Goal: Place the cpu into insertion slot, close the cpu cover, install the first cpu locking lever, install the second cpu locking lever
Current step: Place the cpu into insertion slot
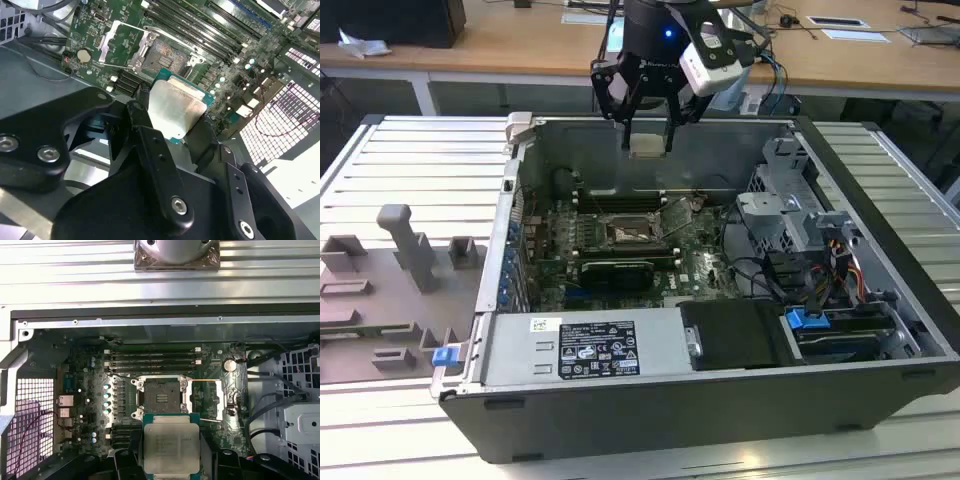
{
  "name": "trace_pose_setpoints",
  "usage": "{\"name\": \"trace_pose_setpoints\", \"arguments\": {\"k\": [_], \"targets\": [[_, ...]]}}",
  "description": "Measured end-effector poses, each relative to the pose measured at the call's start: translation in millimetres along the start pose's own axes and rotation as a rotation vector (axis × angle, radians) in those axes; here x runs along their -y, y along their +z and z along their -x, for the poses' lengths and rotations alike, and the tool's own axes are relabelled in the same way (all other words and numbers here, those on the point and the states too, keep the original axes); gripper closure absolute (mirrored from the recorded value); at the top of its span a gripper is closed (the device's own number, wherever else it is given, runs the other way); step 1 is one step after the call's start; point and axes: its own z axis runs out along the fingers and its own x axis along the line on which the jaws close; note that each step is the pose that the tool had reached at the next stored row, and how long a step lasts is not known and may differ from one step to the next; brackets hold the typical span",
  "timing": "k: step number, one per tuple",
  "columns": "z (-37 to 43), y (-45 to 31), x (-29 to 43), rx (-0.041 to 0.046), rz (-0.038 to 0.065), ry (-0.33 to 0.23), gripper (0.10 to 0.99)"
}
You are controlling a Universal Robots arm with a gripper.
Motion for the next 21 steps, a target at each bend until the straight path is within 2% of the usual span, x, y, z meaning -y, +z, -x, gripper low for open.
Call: {"name": "trace_pose_setpoints", "arguments": {"k": [21], "targets": [[0.0,0.0,0.0,0.0121,0.003,0.135,0.545]]}}
